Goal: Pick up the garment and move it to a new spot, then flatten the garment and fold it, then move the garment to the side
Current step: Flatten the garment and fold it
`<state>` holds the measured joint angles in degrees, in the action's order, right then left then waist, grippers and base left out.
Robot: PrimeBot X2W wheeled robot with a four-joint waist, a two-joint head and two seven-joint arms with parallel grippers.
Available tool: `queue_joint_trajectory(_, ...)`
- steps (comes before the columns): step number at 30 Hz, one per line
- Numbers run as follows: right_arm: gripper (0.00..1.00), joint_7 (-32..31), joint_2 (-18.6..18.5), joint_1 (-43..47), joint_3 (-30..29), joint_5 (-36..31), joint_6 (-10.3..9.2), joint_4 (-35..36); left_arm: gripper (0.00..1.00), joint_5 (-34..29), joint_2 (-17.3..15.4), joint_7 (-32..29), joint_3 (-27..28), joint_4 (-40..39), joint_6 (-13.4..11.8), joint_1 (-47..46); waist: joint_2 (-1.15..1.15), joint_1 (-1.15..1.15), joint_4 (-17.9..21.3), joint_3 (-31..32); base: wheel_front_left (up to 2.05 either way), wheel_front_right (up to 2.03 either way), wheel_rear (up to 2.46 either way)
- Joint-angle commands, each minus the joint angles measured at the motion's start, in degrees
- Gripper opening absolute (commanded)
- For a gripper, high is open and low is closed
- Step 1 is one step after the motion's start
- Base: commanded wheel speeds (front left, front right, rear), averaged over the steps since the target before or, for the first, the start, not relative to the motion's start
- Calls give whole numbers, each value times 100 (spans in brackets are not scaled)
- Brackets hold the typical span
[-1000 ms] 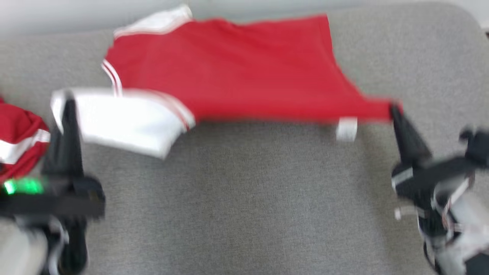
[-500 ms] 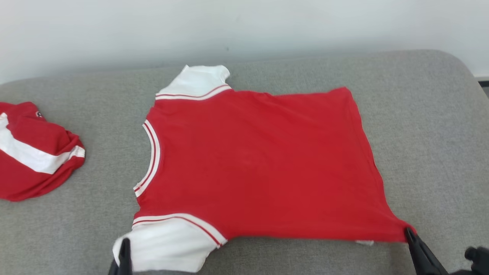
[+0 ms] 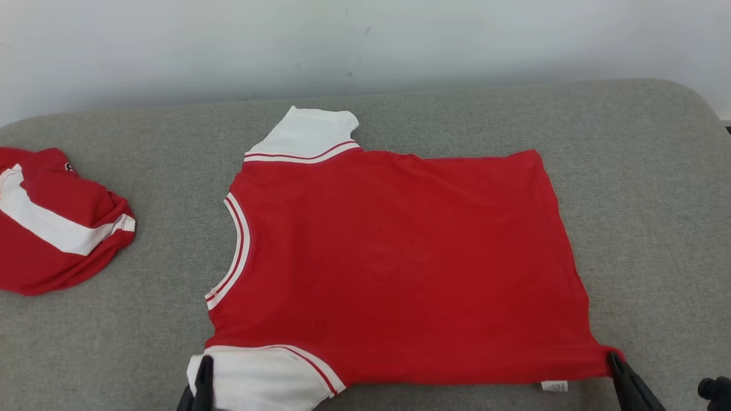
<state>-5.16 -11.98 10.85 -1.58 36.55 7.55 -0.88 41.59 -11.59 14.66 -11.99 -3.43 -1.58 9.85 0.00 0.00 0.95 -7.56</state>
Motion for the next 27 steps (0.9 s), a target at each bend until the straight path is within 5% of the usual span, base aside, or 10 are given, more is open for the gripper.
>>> queue_joint_trajectory(1,0,-35,28,-86,-37,16,-13,43,0,-62,-63,-13,-2,-3,13,-103,0,0,27,-26,0,0,0)
queue_joint_trajectory(9,0,-614,133,-874,-200,163,-13,-46,0,-166,-435,-520,-62,244,237,-1353,0,0,190,-352,0,0,0)
queue_joint_trajectory(20,0,-631,93,-2423,10,25,-13,-1341,0,-206,-509,-741,-173,1871,551,-2964,0,0,307,-718,0,0,0)
queue_joint_trajectory(21,20,-555,70,-2505,32,-9,-13,-1444,0,-242,-500,-731,-206,2010,559,-3053,0,0,297,-713,0,0,0)
queue_joint_trajectory(22,78,-492,55,-2568,67,-2,-13,-1530,46,-285,-488,-659,-233,2114,586,-3136,0,0,289,-705,0,0,0)
queue_joint_trajectory(23,100,-425,35,-2599,102,5,-13,-1619,100,-298,-468,-599,-249,2239,617,-3194,0,0,278,-684,0,0,0)
queue_joint_trajectory(27,100,-70,-162,-2474,268,-87,-13,-1776,100,-334,-422,-357,-282,2592,667,-3230,0,0,233,-558,0,0,0)
